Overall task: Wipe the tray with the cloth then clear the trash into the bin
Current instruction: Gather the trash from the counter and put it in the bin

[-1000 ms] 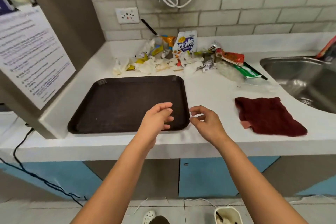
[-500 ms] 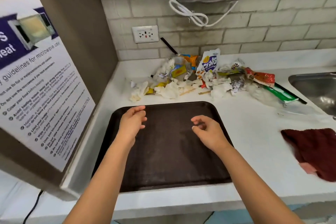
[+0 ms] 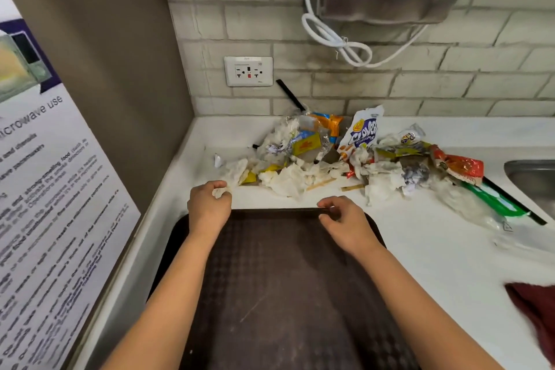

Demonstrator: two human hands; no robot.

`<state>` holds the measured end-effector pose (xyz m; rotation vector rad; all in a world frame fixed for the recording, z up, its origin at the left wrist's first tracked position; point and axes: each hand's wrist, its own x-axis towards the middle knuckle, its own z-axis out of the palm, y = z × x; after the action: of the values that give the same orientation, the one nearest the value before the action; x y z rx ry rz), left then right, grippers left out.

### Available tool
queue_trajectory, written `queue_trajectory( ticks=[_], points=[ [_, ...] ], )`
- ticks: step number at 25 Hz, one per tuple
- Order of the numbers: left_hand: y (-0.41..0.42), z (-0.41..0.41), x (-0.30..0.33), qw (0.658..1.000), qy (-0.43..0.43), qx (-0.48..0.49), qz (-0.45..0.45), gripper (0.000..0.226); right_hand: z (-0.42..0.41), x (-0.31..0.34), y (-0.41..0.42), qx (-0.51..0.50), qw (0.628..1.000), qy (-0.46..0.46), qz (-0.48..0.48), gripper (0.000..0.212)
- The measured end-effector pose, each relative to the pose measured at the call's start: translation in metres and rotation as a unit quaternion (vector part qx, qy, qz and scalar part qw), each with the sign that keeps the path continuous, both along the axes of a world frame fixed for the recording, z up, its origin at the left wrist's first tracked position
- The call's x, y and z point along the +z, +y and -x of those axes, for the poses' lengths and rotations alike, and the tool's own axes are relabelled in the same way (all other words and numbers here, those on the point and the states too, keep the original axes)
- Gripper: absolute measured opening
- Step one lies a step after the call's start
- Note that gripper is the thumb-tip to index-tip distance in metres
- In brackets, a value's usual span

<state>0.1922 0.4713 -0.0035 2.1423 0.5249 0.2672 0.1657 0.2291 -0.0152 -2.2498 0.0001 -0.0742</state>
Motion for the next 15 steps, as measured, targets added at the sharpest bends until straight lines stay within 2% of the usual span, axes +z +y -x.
queue_trajectory(
  ticks=[2,5,7,9,12,15],
  points=[
    [0.003,-0.024,-0.008,0.999,0.005,-0.026,-0.038,0.035,-0.021,-0.003,0.005,0.021,1.000,-0.008,0.017,0.021],
    [0.008,-0.057,-0.022,0.983,0.061,-0.107,-0.135,0.051,-0.057,-0.011,0.016,0.115,0.977,-0.062,0.165,0.028],
    [0.010,-0.075,-0.030,0.955,0.112,-0.178,-0.211,0.068,-0.082,-0.017,0.024,0.182,0.944,-0.063,0.268,0.035],
    [0.012,-0.086,-0.036,0.919,0.171,-0.230,-0.272,0.076,-0.101,-0.023,0.029,0.208,0.917,-0.027,0.338,0.046],
    [0.018,-0.102,-0.047,0.885,0.203,-0.260,-0.328,0.066,-0.122,-0.030,0.035,0.214,0.904,0.058,0.365,0.063],
    [0.019,-0.111,-0.056,0.898,0.160,-0.242,-0.330,0.054,-0.137,-0.035,0.041,0.196,0.915,0.094,0.341,0.055]
  ],
)
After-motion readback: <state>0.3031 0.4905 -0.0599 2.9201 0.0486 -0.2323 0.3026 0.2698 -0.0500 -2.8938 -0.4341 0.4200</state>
